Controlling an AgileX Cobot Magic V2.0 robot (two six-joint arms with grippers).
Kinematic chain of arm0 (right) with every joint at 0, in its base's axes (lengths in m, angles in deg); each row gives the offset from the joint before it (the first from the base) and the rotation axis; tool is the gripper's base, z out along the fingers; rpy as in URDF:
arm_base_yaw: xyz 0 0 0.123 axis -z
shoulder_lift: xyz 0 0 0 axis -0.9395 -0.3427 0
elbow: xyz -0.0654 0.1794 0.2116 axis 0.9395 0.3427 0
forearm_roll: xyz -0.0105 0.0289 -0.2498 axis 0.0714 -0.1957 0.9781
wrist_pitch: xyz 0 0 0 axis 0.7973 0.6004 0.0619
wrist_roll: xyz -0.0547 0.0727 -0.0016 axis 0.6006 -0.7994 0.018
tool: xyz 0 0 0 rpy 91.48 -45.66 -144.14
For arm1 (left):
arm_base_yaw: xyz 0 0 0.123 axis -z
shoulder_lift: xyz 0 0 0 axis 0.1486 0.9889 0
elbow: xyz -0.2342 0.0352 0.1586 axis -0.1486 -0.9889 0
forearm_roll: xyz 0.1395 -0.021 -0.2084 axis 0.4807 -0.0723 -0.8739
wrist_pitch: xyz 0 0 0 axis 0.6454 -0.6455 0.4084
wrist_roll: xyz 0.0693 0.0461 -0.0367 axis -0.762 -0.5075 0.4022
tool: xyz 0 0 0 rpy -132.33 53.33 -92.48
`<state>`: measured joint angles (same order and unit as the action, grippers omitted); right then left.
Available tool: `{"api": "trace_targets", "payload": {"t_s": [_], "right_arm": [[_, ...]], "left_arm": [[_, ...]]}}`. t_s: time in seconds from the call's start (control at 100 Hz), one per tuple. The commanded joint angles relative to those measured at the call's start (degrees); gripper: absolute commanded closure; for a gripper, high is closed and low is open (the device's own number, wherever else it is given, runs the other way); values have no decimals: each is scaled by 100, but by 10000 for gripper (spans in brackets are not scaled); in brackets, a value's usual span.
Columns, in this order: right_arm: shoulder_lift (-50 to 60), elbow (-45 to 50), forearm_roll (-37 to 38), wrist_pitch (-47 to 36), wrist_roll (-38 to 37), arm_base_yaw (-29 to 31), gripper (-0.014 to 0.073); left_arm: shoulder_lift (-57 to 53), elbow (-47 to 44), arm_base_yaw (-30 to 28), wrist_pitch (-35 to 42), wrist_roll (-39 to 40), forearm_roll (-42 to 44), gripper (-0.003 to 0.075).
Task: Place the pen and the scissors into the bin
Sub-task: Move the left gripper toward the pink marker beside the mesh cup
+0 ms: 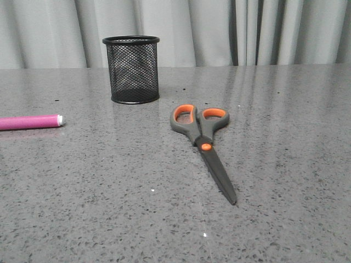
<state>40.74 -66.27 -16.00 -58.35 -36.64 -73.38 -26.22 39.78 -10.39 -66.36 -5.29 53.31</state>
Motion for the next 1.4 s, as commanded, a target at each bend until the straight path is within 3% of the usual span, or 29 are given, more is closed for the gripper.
{"api": "trace_targets", "payload": {"t_s": [0.0, 0.63, 0.72, 0.8, 0.89, 1.05, 1.11, 1.25, 1.39], "right_arm": [[106, 81, 8, -193, 10, 40, 662], [106, 81, 19, -193, 10, 40, 662], [106, 81, 806, -579, 10, 40, 662], [106, 81, 1080, -1493, 10, 40, 662], [106, 81, 702, -2939, 10, 40, 662], [106, 81, -27, -4744, -195, 40, 662], [106, 57, -699, -4588, -489, 40, 662], [106, -203, -2739, -2995, -639, 40, 662], [96, -520, -2973, -2575, -639, 40, 662]], "left_arm": [[-193, -257, -13, 287, 65, -21, 722], [-193, -257, -13, 287, 65, -21, 721], [-193, -257, -13, 429, 65, -97, 721], [-193, -257, -13, 760, 65, -1179, 721], [-193, -246, -13, 1156, 65, -2933, 721], [-193, -246, -13, 1486, 65, -4843, 722], [-193, -246, -13, 1486, 65, -5282, 721], [-193, -230, -13, 1473, 65, -5444, 721], [-183, 128, -13, 972, -81, -5381, 682]]}}
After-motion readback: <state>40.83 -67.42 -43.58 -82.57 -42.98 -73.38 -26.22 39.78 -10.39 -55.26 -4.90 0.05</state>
